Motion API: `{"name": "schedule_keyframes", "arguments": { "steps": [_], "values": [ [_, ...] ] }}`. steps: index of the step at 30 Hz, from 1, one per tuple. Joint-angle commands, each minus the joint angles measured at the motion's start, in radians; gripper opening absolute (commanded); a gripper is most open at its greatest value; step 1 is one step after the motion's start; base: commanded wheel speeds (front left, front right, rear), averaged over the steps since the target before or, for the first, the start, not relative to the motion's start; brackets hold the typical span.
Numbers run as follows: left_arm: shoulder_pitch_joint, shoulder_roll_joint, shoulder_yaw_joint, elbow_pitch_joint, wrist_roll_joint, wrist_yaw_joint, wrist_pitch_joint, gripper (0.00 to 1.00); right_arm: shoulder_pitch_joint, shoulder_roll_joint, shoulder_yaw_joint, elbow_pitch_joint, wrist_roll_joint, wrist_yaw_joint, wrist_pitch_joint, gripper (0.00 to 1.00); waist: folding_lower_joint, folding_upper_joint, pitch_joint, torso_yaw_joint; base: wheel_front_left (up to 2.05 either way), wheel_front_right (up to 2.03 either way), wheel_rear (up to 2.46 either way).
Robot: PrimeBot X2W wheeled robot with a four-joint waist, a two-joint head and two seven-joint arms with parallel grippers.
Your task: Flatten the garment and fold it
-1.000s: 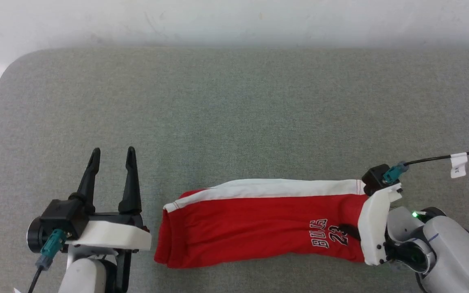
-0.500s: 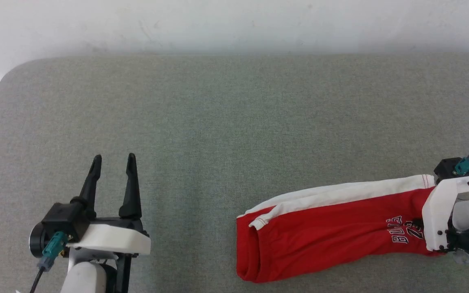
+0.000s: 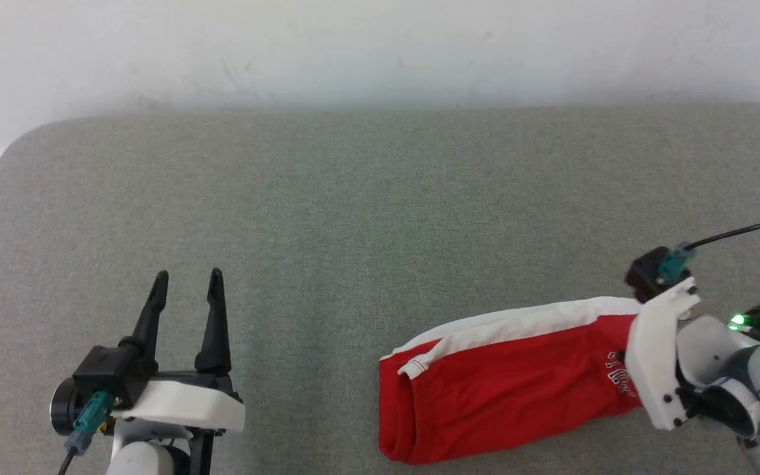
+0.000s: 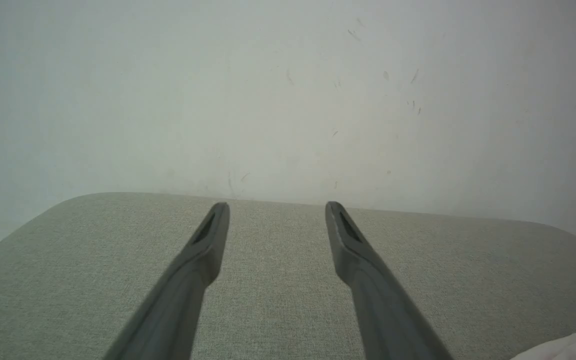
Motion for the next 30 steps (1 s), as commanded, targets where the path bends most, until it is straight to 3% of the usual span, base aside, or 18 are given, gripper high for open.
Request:
{"name": "schedule_keyframes", "arguments": {
  "steps": [1, 6, 11, 18, 28, 29, 30],
  "values": [
    [0.007, -0.004, 0.003, 0.004, 0.003, -0.008, -0.005, 1.00, 0.011, 0.006, 0.019, -0.045, -0.001, -0.002, 0.011, 0.00, 0.0000, -0.0002, 0.000, 0.001, 0.00, 0.00, 0.00],
    [-0.007, -0.005, 0.002, 0.012, 0.003, -0.017, -0.005, 1.00, 0.013, 0.037, 0.108, -0.167, 0.003, -0.002, 0.041, 0.00, 0.0000, -0.0002, 0.004, 0.012, 0.00, 0.00, 0.00],
    [-0.007, -0.007, 0.006, 0.016, 0.003, -0.023, -0.005, 1.00, -0.014, 0.104, 0.211, -0.183, 0.005, -0.002, 0.016, 0.00, 0.0000, -0.0002, 0.009, 0.025, 0.00, 0.00, 0.00],
    [-0.021, -0.012, 0.001, 0.025, 0.001, -0.030, -0.005, 1.00, -0.064, 0.199, 0.317, -0.073, -0.013, -0.002, -0.069, 0.00, 0.0000, -0.0002, 0.026, 0.054, 0.00, 0.00, 0.00],
    [-0.036, -0.018, 0.002, 0.037, 0.000, -0.036, -0.005, 1.00, -0.116, 0.304, 0.385, 0.150, -0.033, -0.002, -0.211, 0.00, 0.0000, -0.0002, 0.053, 0.069, 0.00, 0.00, 0.00],
    [-0.038, -0.019, 0.001, 0.038, 0.000, -0.037, -0.005, 1.00, -0.117, 0.311, 0.388, 0.167, -0.029, -0.002, -0.220, 0.09, 0.0000, -0.0002, 0.055, 0.070, 0.00, 0.00, 0.00],
    [-0.040, -0.019, 0.000, 0.039, -0.001, -0.037, -0.005, 1.00, -0.122, 0.317, 0.395, 0.177, -0.030, -0.002, -0.234, 0.41, 0.0000, -0.0002, 0.056, 0.071, 0.00, 0.00, 0.00]
  ]
}}
